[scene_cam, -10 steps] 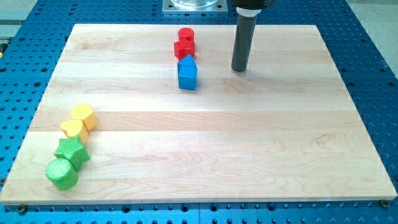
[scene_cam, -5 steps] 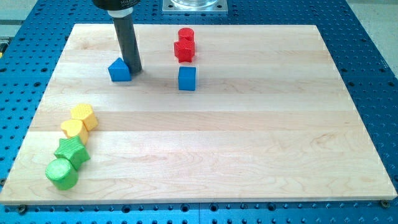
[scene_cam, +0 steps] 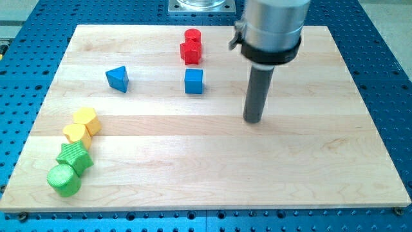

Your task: Move the blue blocks towards the top left of the board

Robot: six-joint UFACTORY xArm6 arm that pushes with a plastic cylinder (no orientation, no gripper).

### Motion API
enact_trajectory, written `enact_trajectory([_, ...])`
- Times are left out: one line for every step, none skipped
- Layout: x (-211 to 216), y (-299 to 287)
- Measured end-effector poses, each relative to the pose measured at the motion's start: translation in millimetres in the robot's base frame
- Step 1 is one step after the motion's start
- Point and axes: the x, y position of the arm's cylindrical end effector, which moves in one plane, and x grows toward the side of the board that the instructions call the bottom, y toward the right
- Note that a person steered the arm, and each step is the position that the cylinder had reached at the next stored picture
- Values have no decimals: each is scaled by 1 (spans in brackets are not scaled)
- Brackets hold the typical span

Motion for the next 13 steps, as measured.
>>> enact_trajectory([-6,-67])
enact_trajectory([-50,-96])
enact_trajectory([-61,-94])
enact_trajectory([-65,-73])
enact_trajectory([-106,-79])
enact_trajectory([-106,-149])
enact_trajectory([-78,-190])
enact_trajectory([-73,-119])
enact_trajectory([-72,-58])
enact_trajectory([-18,-96])
enact_trajectory([-26,-173])
enact_trajectory([-42,-235])
enact_trajectory([-42,-235])
